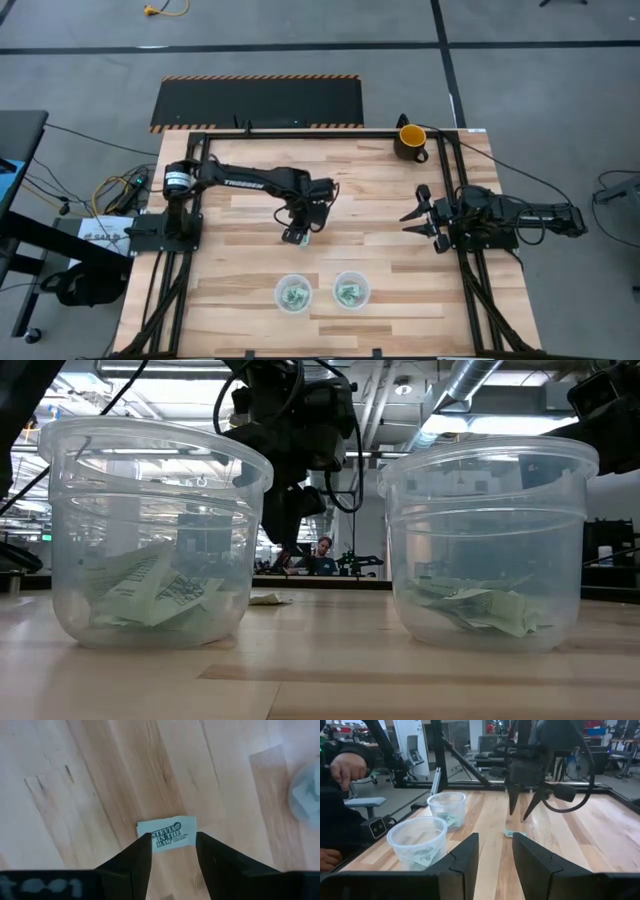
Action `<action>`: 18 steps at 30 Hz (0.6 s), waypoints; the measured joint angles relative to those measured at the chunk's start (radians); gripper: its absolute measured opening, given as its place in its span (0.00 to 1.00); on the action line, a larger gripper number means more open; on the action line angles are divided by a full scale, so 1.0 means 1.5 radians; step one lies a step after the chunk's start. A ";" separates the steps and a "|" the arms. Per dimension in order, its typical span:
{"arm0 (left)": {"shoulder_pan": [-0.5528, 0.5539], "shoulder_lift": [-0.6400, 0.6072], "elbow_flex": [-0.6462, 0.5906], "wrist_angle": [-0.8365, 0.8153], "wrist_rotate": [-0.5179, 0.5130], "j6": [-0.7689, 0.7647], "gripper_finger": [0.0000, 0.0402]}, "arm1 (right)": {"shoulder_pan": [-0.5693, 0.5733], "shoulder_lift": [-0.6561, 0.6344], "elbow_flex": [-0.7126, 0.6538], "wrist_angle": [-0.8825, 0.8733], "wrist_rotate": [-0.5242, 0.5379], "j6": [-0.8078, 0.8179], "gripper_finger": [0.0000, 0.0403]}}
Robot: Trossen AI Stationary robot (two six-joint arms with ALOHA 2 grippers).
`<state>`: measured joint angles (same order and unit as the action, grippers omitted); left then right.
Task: Pick and place Stevia / Truvia into bins
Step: Put the white stevia pack into the left transparent basket
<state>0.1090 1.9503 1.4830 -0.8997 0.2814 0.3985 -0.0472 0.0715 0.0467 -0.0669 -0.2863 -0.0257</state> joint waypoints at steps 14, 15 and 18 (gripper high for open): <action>-0.034 0.000 0.000 -0.002 -0.084 -0.019 0.35 | 0.000 0.000 0.000 0.000 0.000 0.000 0.28; -0.037 0.000 0.000 -0.002 -0.090 -0.022 0.35 | 0.000 0.000 0.000 0.000 0.000 0.000 0.28; -0.047 0.000 0.000 -0.002 -0.111 -0.028 0.35 | 0.000 0.000 0.000 0.000 0.000 0.000 0.28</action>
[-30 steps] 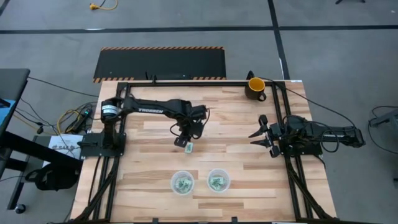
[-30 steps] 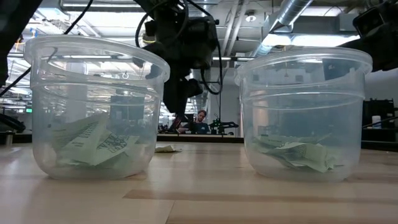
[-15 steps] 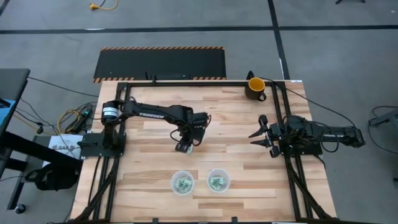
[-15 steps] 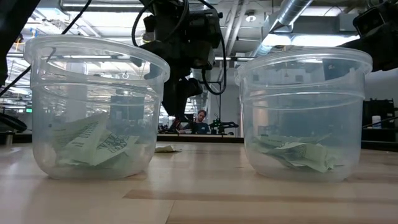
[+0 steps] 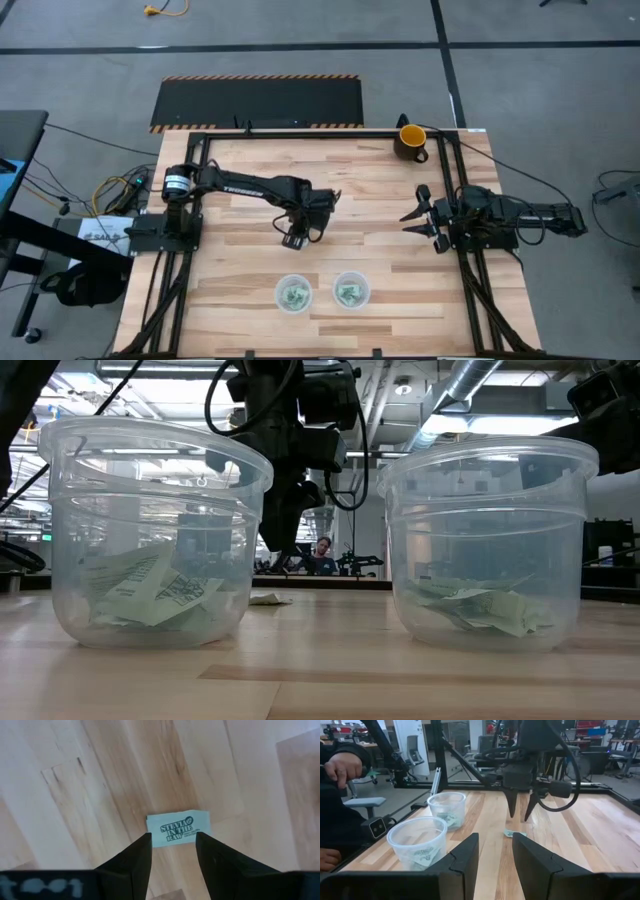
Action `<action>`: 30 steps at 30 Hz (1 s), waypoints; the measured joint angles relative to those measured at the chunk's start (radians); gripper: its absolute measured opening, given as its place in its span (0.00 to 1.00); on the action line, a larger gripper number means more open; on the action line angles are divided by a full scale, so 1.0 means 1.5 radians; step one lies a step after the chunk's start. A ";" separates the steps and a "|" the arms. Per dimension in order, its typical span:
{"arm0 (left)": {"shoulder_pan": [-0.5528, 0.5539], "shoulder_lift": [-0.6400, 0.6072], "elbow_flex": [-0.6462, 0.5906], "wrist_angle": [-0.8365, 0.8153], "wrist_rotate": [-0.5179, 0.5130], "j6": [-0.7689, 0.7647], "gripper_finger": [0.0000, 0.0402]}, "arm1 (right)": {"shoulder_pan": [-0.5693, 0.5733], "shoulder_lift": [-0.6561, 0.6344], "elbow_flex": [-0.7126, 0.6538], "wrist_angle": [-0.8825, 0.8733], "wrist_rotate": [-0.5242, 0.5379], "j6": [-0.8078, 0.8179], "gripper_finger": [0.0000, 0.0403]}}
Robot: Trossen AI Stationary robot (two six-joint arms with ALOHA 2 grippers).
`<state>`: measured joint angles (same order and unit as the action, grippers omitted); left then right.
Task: Pick and place Stevia / Truvia into bins
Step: Put the white stevia pack into the left transparent basket
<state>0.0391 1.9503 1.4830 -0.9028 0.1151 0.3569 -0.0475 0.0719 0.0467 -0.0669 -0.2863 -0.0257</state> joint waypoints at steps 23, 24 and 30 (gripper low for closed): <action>-0.019 0.009 0.001 0.020 -0.035 -0.046 0.53 | 0.000 0.000 0.000 0.000 0.000 0.000 0.28; -0.019 0.012 0.001 0.019 -0.035 -0.052 0.53 | 0.000 0.000 0.000 0.000 0.000 0.000 0.28; -0.025 0.051 0.001 0.017 -0.027 -0.061 0.53 | 0.000 0.001 0.000 0.000 0.000 0.000 0.28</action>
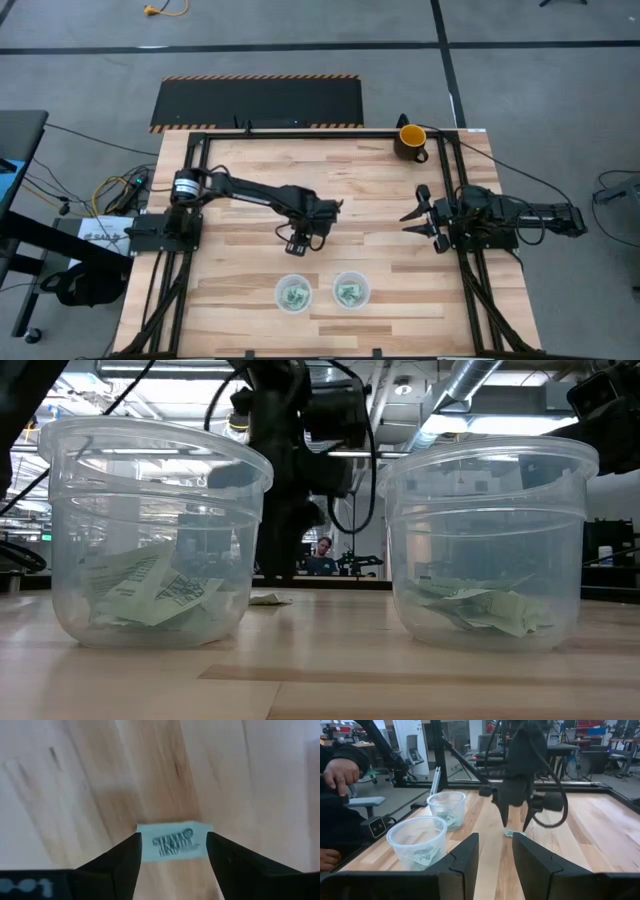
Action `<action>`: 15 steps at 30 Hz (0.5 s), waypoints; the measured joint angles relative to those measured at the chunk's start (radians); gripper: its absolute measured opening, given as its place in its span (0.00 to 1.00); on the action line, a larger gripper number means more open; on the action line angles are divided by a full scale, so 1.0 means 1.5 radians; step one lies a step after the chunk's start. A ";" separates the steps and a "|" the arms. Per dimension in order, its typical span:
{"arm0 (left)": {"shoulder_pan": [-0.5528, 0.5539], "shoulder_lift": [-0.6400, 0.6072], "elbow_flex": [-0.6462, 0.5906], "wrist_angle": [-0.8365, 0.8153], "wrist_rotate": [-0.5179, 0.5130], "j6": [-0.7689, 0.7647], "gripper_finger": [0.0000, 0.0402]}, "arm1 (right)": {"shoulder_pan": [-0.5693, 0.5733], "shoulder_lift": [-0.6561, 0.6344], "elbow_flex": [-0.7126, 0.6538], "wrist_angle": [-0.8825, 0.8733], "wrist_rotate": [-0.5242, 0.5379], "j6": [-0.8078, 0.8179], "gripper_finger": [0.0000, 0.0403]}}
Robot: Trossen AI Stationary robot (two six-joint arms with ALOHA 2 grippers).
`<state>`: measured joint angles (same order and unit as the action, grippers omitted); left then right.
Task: Pick and place Stevia / Truvia into bins
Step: Put the white stevia pack into the left transparent basket
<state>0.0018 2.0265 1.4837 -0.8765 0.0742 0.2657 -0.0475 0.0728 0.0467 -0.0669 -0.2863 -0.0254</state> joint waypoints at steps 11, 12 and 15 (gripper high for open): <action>0.000 0.014 -0.001 -0.009 0.012 0.000 0.53 | 0.000 0.009 0.000 0.000 0.000 0.000 0.28; 0.000 0.014 -0.001 -0.009 0.012 0.000 0.53 | 0.000 0.009 0.000 0.000 0.000 0.000 0.28; 0.000 0.014 -0.001 -0.009 0.011 0.000 0.53 | 0.000 0.009 0.000 0.000 0.000 0.000 0.28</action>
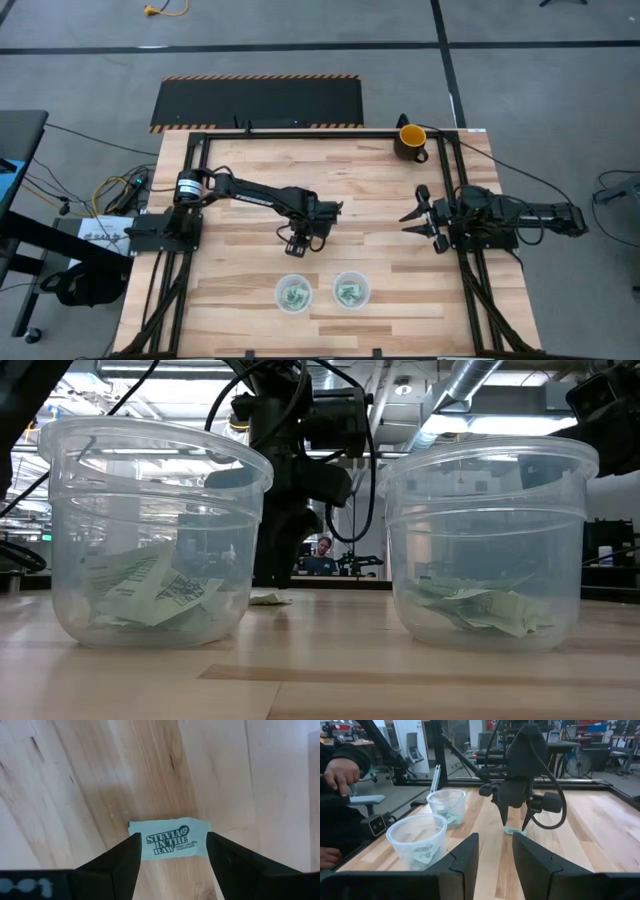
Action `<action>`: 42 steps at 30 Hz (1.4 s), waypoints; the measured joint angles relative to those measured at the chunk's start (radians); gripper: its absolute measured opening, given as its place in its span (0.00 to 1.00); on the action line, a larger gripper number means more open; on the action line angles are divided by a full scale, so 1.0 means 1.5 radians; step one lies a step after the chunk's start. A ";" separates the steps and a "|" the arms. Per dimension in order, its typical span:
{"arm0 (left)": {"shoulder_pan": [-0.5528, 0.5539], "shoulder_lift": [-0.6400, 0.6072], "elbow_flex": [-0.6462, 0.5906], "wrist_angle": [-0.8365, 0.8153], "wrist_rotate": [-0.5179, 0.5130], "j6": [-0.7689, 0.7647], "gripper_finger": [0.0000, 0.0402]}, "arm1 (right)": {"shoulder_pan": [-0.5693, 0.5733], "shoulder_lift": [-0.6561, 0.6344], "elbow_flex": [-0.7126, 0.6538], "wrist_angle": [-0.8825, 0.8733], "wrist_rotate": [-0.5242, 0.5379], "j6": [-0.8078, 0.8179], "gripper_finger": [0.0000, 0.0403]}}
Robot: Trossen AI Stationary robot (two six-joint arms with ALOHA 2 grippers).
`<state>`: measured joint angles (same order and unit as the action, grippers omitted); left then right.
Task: Pick and place Stevia / Truvia into bins
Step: Put the white stevia pack into the left transparent basket
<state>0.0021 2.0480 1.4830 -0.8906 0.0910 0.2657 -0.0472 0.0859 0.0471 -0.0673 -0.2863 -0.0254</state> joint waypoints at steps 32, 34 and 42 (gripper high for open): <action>0.018 -0.003 -0.065 0.069 0.041 -0.005 0.53 | 0.000 0.000 0.000 0.000 0.000 0.000 0.28; 0.018 -0.003 -0.065 0.069 0.041 -0.005 0.53 | 0.000 0.000 0.000 0.000 0.000 0.000 0.28; 0.018 -0.002 -0.065 0.069 0.038 -0.005 0.53 | 0.000 0.000 0.000 0.000 0.000 0.000 0.28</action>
<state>0.0288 2.0449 1.3849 -0.7864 0.1486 0.2577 -0.0474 0.0856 0.0471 -0.0671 -0.2863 -0.0254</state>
